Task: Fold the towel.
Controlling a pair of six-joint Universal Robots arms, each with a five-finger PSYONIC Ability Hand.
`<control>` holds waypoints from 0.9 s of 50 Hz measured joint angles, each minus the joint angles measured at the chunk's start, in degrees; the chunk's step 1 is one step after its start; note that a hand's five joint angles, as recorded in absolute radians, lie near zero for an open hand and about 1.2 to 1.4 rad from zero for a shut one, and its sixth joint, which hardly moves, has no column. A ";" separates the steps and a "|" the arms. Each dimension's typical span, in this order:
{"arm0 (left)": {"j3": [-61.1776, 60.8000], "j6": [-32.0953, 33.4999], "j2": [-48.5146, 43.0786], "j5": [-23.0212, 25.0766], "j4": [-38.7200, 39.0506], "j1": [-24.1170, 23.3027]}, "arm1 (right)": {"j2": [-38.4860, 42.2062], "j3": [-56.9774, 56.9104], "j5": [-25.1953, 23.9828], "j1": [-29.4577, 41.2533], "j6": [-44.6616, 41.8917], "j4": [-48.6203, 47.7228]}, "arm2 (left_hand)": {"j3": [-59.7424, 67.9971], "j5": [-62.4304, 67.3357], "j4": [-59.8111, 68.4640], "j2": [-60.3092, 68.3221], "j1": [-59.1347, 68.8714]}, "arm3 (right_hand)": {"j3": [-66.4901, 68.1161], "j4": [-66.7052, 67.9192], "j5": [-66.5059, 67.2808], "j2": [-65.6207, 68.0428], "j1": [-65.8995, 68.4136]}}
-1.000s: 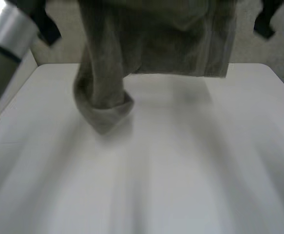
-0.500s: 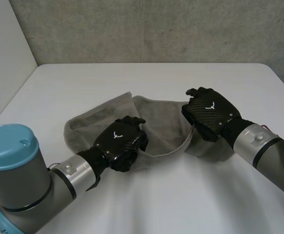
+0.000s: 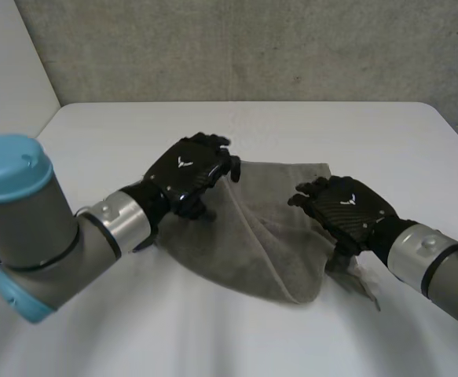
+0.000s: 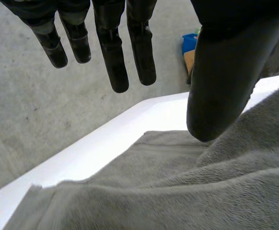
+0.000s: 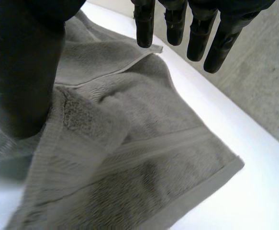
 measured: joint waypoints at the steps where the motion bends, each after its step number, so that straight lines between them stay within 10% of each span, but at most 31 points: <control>1: 1.87 0.97 -1.16 1.45 -1.25 0.30 | -0.65 0.80 0.03 -0.22 0.27 0.37 | 0.00 -0.05 0.00 -0.02 -0.03 | 0.00 0.00 0.00 0.00 -0.01; 11: 17.15 12.77 -13.34 13.17 -16.91 3.28 | -4.44 6.34 -0.68 -0.98 3.74 0.65 | 0.00 -2.55 0.00 -2.28 -2.17 | 0.00 0.00 0.00 0.00 -0.21; 19: 26.79 23.72 -23.26 11.51 -23.19 3.99 | -5.02 8.30 -0.93 -1.51 4.06 0.46 | 0.00 -3.90 0.00 -3.61 -3.16 | 0.00 0.00 0.00 0.00 -0.23; 45: 33.44 26.76 -31.37 4.61 -7.66 4.07 | -4.54 11.04 -2.04 -3.88 3.67 -0.04 | 0.00 -11.36 0.00 -10.29 -8.77 | 0.00 0.00 0.00 0.00 -0.29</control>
